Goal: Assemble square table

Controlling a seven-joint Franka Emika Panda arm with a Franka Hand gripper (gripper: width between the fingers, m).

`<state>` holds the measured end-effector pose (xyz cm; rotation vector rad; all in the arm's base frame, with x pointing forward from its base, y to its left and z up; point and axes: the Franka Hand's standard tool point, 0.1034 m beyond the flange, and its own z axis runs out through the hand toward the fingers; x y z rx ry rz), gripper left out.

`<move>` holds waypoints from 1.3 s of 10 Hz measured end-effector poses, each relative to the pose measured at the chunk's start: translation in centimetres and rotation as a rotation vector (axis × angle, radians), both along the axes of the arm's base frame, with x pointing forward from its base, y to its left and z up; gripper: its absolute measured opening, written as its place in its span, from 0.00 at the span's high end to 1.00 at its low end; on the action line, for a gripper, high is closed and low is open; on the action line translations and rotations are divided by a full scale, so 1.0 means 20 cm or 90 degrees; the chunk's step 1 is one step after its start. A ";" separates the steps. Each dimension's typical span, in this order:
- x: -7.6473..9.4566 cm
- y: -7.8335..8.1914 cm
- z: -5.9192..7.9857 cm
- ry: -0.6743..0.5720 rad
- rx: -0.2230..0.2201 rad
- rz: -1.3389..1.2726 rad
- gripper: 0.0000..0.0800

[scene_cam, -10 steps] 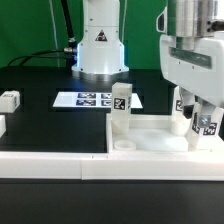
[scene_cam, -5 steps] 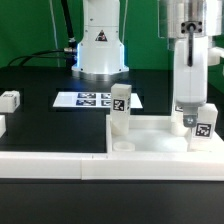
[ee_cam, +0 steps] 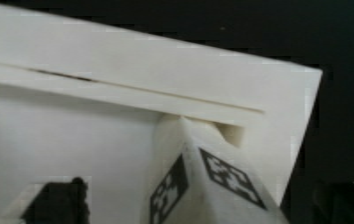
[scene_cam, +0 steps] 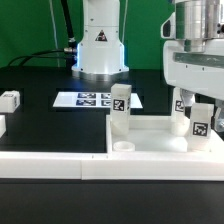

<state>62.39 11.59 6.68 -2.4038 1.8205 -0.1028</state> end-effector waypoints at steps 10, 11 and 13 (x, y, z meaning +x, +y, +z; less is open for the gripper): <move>0.04 -0.01 0.02 -0.044 -0.090 0.475 0.60; 0.04 -0.02 0.02 -0.042 -0.085 0.435 0.64; 0.04 -0.02 0.02 -0.035 -0.069 0.329 0.64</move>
Offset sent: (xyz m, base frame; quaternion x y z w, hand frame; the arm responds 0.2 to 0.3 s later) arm 0.0143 0.0146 0.0115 0.0422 0.0050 -0.4386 0.8977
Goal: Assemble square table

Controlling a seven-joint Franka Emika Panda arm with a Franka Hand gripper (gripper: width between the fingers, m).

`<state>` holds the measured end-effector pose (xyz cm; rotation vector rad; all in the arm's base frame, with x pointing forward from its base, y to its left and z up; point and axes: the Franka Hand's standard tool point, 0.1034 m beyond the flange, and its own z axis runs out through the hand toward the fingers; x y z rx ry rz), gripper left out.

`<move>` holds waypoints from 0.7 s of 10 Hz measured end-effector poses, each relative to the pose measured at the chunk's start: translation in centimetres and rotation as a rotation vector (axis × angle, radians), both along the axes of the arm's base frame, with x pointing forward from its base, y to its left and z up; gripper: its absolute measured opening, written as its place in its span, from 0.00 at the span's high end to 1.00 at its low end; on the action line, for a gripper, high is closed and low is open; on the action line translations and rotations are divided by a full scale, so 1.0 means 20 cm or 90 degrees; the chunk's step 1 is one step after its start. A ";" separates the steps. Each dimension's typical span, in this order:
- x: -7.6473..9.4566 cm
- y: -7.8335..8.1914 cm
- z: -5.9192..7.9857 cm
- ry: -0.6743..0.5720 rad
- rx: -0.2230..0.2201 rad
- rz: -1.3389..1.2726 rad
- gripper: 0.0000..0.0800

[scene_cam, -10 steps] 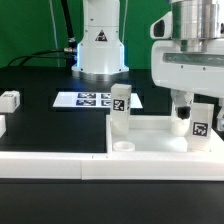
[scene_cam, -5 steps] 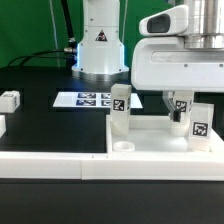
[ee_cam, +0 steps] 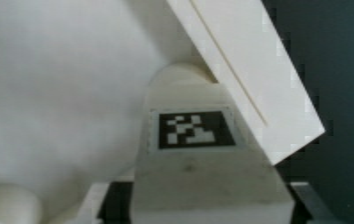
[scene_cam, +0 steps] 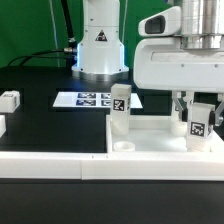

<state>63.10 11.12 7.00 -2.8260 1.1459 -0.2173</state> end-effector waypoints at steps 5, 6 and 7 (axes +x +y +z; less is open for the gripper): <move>-0.01 -0.01 0.00 0.066 0.054 -0.407 0.64; -0.01 0.00 -0.01 0.083 0.072 -0.510 0.64; -0.01 0.00 -0.01 0.095 0.090 -0.591 0.64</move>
Offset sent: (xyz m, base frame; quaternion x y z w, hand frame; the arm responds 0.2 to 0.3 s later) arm 0.0264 0.0084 -0.0037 -0.0059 -0.0272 0.3511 0.9359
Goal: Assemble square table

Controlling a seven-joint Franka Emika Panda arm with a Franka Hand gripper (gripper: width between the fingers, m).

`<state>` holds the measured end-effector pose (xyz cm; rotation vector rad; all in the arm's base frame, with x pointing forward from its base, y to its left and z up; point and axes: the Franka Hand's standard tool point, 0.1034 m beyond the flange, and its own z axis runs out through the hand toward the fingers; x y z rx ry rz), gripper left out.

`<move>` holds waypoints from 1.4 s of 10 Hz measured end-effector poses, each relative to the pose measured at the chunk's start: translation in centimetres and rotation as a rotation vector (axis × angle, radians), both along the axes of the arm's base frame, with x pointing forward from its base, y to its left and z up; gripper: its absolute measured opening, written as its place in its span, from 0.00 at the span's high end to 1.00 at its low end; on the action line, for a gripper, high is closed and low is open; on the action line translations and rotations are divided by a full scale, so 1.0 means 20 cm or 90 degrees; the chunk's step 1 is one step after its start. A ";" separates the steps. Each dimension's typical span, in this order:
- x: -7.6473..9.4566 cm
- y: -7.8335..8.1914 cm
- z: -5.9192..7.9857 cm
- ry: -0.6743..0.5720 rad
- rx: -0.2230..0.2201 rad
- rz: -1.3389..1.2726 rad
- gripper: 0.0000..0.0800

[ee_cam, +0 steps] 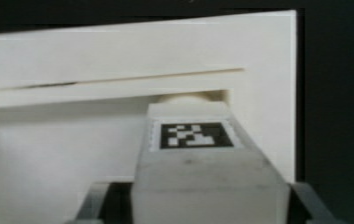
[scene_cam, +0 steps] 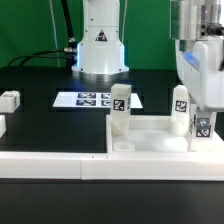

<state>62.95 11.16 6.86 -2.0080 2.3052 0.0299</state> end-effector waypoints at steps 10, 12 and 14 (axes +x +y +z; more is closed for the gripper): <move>0.00 0.01 0.00 0.010 0.051 -0.217 0.63; 0.00 0.01 0.00 0.009 0.049 -0.206 0.38; -0.01 0.04 0.00 0.002 0.043 -0.096 0.20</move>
Offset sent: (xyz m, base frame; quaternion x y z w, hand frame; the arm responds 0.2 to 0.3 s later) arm 0.0195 -0.0069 0.0047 0.0241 -0.0165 0.3097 0.9504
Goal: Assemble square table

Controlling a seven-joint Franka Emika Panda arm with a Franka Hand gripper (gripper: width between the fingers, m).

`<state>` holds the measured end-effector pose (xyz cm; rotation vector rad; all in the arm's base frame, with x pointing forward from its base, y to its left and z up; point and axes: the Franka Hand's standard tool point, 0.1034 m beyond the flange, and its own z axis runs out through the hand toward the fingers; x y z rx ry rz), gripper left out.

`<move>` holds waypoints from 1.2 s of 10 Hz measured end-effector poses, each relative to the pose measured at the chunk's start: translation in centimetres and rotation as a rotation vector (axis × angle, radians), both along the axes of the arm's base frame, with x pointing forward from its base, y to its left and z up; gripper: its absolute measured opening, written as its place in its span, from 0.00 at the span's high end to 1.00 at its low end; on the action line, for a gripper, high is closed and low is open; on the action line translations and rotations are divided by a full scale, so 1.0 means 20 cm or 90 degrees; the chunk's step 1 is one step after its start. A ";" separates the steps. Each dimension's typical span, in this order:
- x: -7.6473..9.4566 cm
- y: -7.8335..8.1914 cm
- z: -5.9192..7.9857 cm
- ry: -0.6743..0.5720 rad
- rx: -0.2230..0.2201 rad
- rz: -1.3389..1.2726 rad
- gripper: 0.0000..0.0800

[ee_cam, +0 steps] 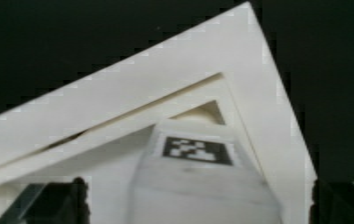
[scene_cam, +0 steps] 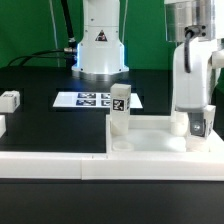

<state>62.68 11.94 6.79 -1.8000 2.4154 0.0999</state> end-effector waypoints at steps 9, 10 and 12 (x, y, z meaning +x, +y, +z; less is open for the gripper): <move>0.01 -0.05 0.01 -0.062 -0.072 0.709 0.19; 0.02 -0.06 0.02 -0.070 -0.076 0.819 0.19; 0.03 -0.08 0.03 -0.066 -0.081 0.828 0.19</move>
Offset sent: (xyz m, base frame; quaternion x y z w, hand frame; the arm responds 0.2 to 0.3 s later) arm -0.0024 0.0019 0.0091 0.0057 -0.0365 -0.2178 0.9753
